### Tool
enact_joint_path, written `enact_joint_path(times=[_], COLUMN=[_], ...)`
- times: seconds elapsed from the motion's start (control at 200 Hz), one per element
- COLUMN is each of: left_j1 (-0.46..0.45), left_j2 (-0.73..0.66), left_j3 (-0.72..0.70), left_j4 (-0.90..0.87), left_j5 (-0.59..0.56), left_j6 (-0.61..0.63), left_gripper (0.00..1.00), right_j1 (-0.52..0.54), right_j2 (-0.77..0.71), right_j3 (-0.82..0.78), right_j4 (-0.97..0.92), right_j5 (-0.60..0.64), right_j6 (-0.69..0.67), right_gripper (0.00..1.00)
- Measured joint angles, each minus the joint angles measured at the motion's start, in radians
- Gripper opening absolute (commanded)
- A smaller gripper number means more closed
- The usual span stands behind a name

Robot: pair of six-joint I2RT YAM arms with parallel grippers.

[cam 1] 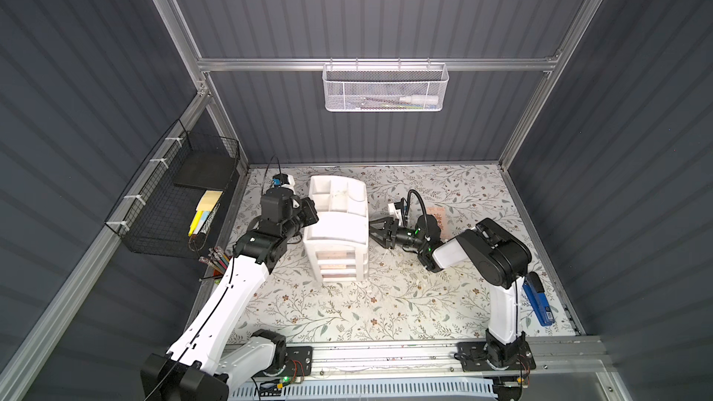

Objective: Take the postcards out of the drawer
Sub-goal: Open the drawer in the storage box.

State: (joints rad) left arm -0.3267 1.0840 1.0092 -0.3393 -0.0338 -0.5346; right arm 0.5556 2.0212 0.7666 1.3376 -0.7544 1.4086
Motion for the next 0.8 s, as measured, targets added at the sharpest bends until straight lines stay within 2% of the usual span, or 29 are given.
enact_joint_path(times=[0.8], left_j1=[-0.001], left_j2=[0.001], left_j3=[0.019], left_j4=[-0.038], left_j5=[-0.034], left_j6=[0.001], left_gripper=[0.00], right_j1=[-0.097], right_j2=[-0.104], right_j3=[-0.117], right_j4=[-0.006], right_j5=[-0.026], right_j6=[-0.003], right_gripper=[0.60])
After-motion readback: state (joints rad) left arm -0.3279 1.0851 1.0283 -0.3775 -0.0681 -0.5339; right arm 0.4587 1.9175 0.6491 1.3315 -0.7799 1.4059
